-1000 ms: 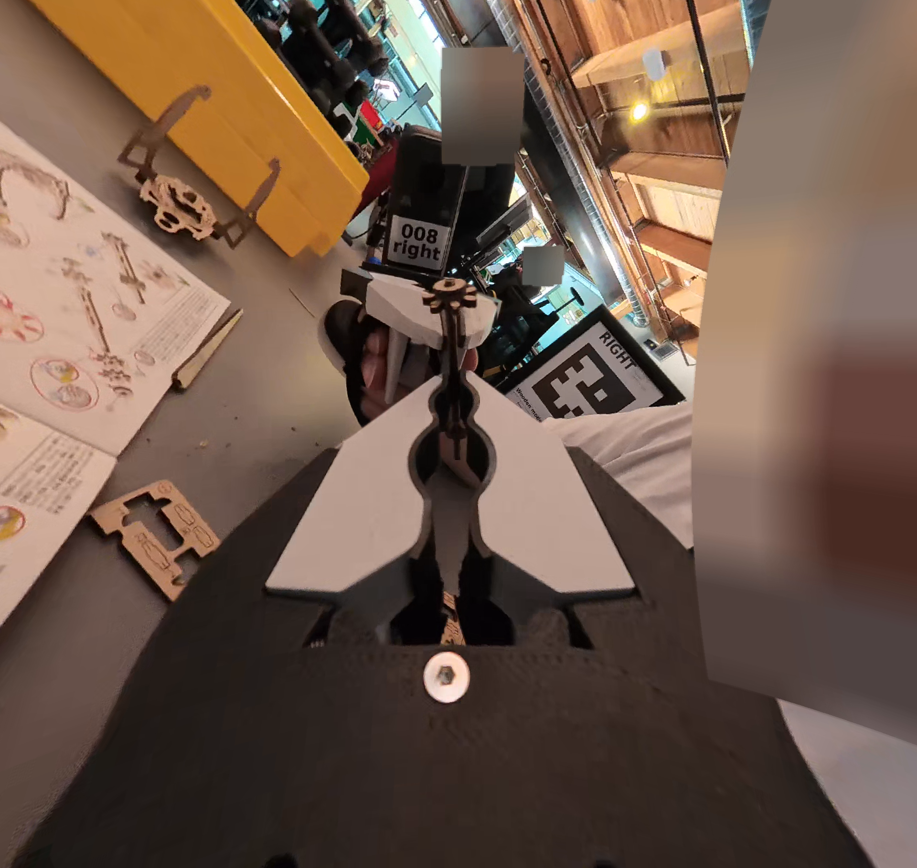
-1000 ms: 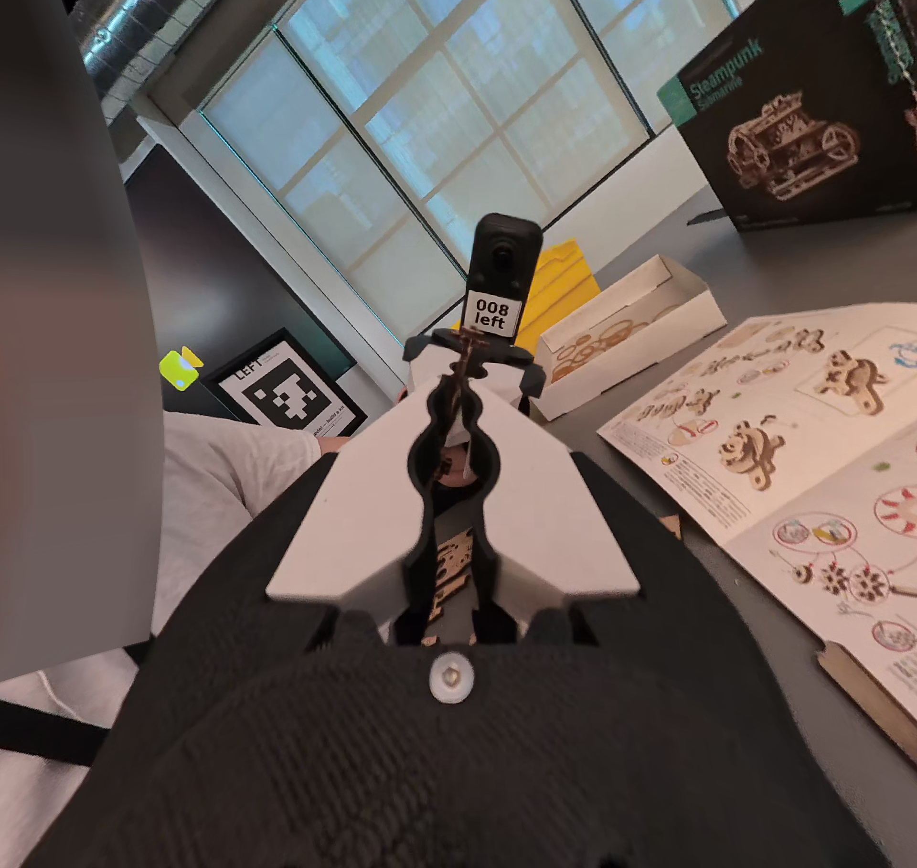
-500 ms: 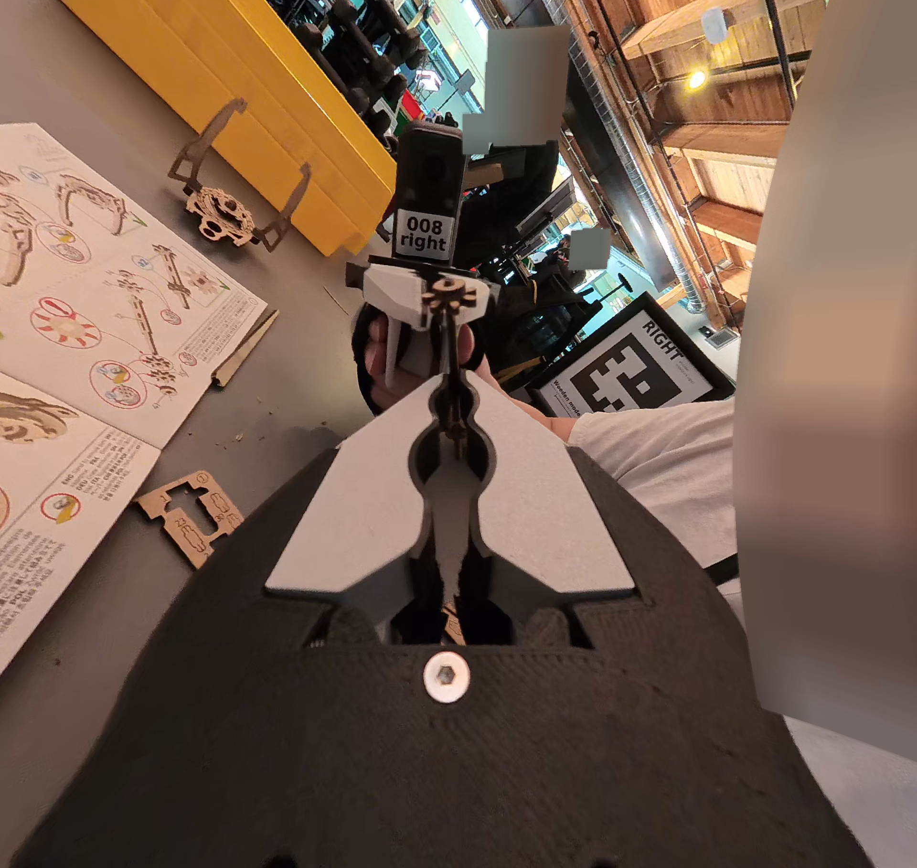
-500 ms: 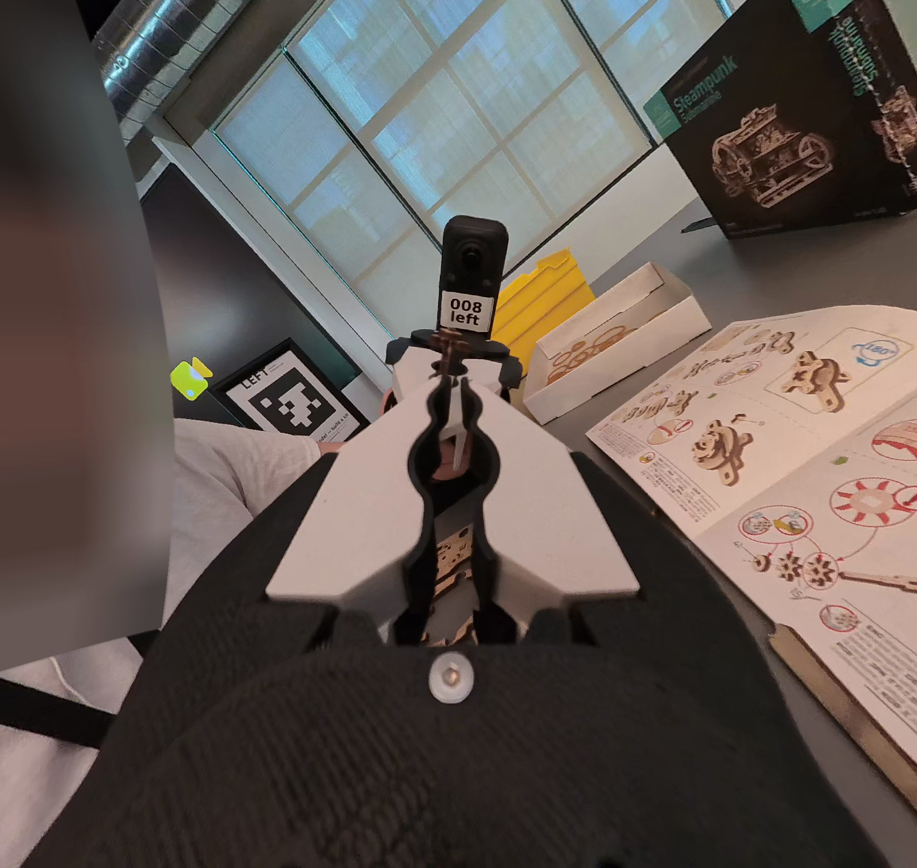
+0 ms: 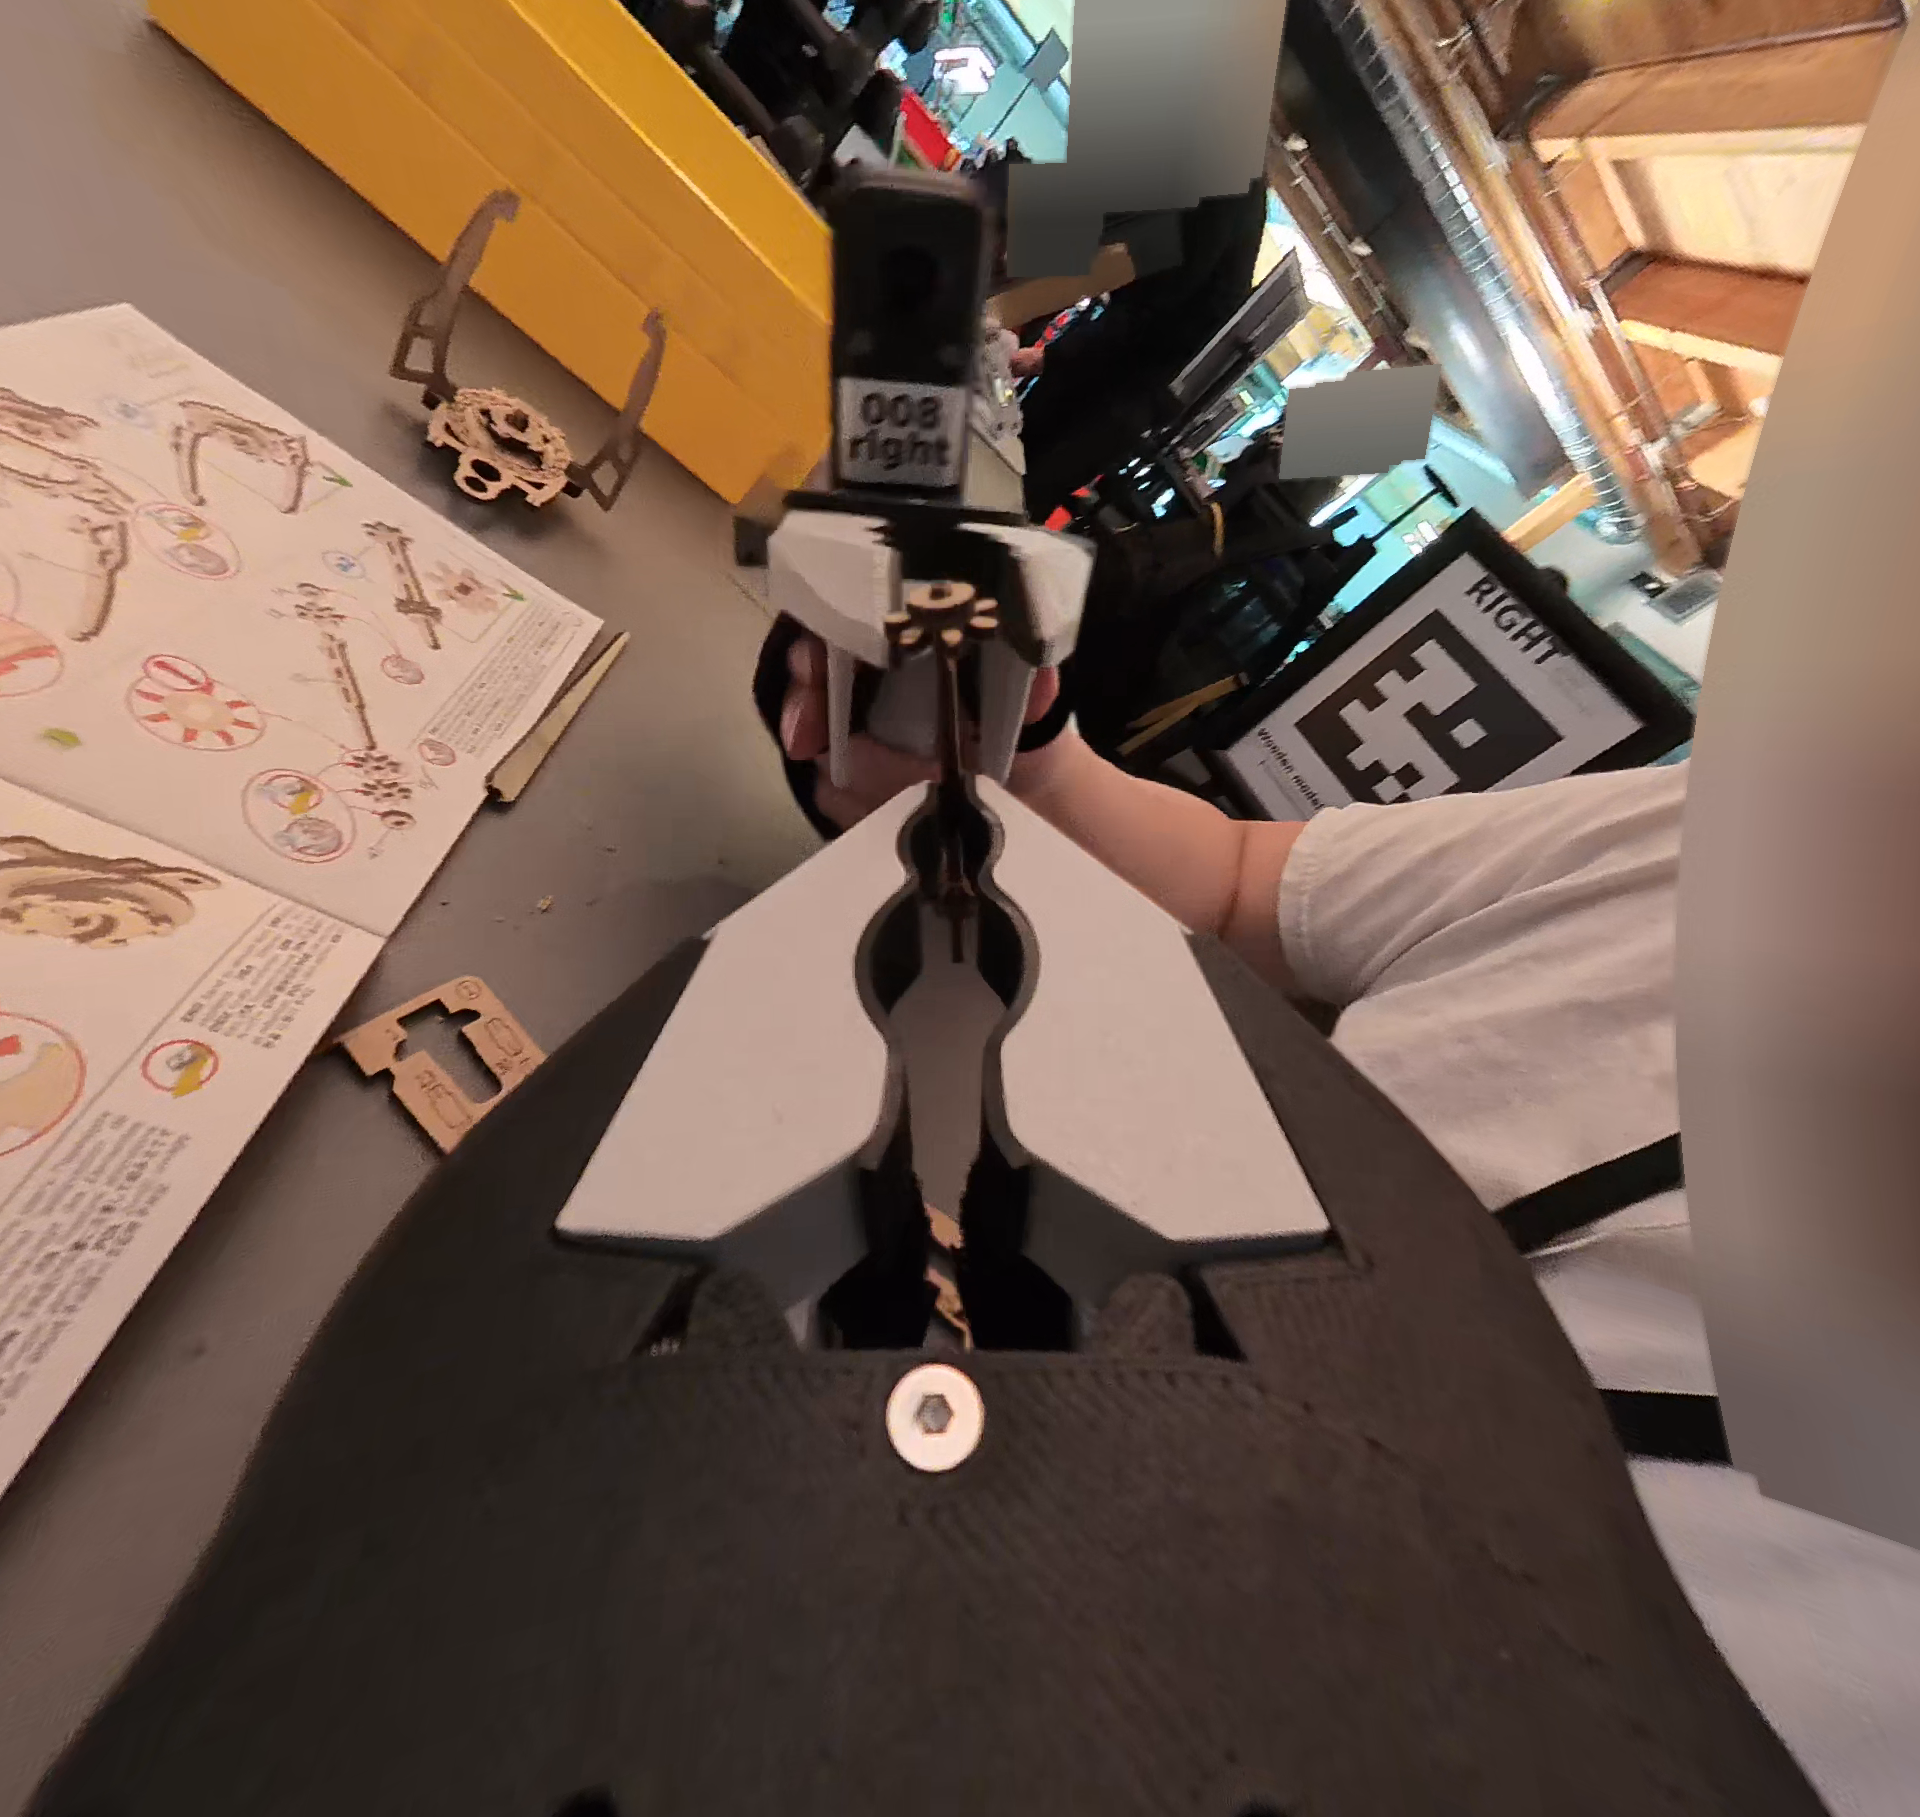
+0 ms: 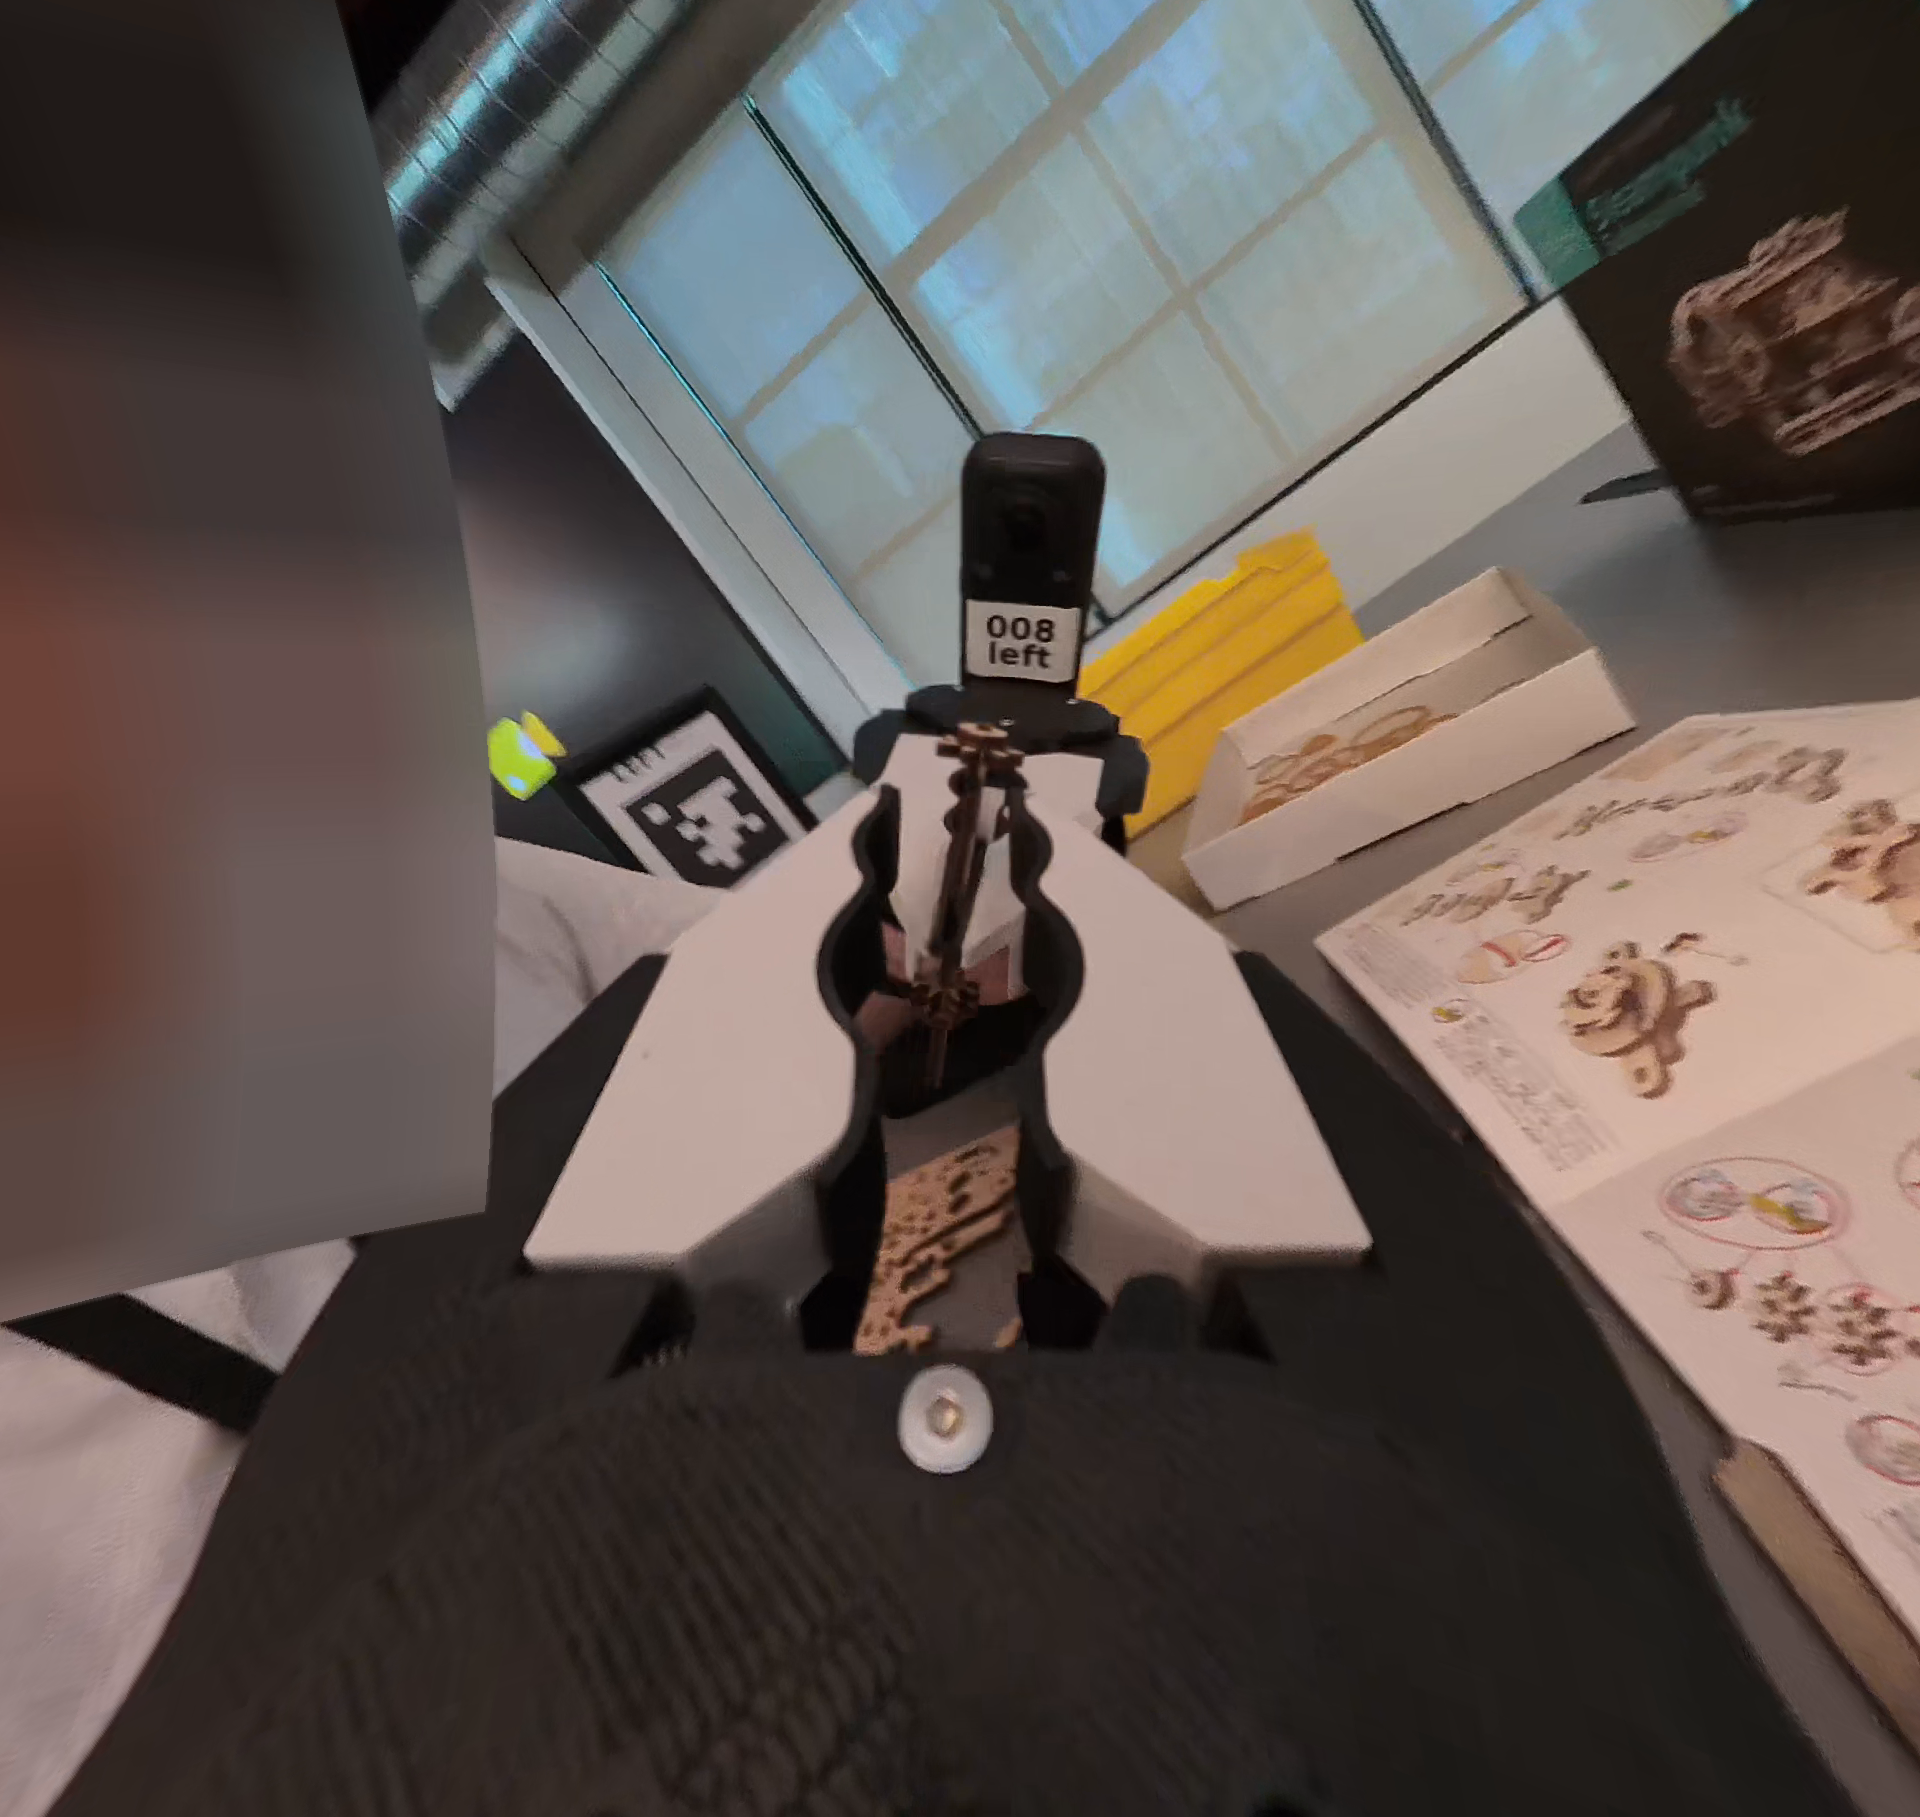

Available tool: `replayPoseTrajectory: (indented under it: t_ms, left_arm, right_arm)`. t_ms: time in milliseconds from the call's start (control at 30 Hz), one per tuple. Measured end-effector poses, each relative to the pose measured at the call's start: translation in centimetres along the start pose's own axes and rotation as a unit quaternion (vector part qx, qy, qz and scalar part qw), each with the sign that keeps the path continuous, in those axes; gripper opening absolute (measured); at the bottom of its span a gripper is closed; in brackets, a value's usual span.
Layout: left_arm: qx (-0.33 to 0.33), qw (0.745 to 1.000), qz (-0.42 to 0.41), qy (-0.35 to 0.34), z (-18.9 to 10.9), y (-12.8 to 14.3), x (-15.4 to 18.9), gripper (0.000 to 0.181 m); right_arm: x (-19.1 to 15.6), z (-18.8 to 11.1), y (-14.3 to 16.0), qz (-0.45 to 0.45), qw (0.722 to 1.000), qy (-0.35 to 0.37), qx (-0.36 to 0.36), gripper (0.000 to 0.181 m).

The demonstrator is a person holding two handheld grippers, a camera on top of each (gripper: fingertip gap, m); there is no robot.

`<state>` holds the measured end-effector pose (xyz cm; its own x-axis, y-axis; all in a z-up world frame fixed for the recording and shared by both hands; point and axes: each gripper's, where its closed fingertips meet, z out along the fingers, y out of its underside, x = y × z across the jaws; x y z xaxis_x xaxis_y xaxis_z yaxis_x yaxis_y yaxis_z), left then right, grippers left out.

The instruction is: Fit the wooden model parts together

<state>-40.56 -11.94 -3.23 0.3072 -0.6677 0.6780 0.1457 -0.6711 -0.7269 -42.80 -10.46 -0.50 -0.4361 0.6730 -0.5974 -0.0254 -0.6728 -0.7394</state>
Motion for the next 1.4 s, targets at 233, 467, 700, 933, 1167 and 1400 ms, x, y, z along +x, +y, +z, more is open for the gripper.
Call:
replayPoseTrajectory:
  t_ms: [233,467,700,933,1167,1400]
  left_arm:
    - [-0.006,1.0,-0.016,-0.013,0.2,0.5,-0.5,0.0]
    - [-0.01,0.992,0.113,-0.051,-0.9,-0.8,-1.6,0.029]
    - [-0.028,0.875,0.463,-0.137,-2.6,-2.0,-0.6,0.026]
    - [-0.016,0.84,0.528,-0.126,-1.9,-1.3,1.2,0.014]
    - [-0.026,0.839,0.531,-0.118,-1.7,-0.8,1.2,0.011]
    - [-0.028,0.839,0.532,-0.111,-1.7,-0.6,1.3,0.005]
  right_arm:
    - [0.8,1.0,2.2,0.011,0.998,0.028,-0.056,0.009]
    - [1.3,0.2,1.8,0.137,0.99,0.012,-0.026,0.0]
    - [0.7,0.4,3.5,0.146,0.985,0.019,-0.094,0.0]
    - [-0.3,0.6,3.9,0.15,0.982,0.0,-0.115,0.0]
    - [-0.8,0.7,4.3,0.153,0.98,-0.01,-0.13,0.0]
    - [-1.3,0.9,4.5,0.164,0.977,-0.027,-0.136,0.0]
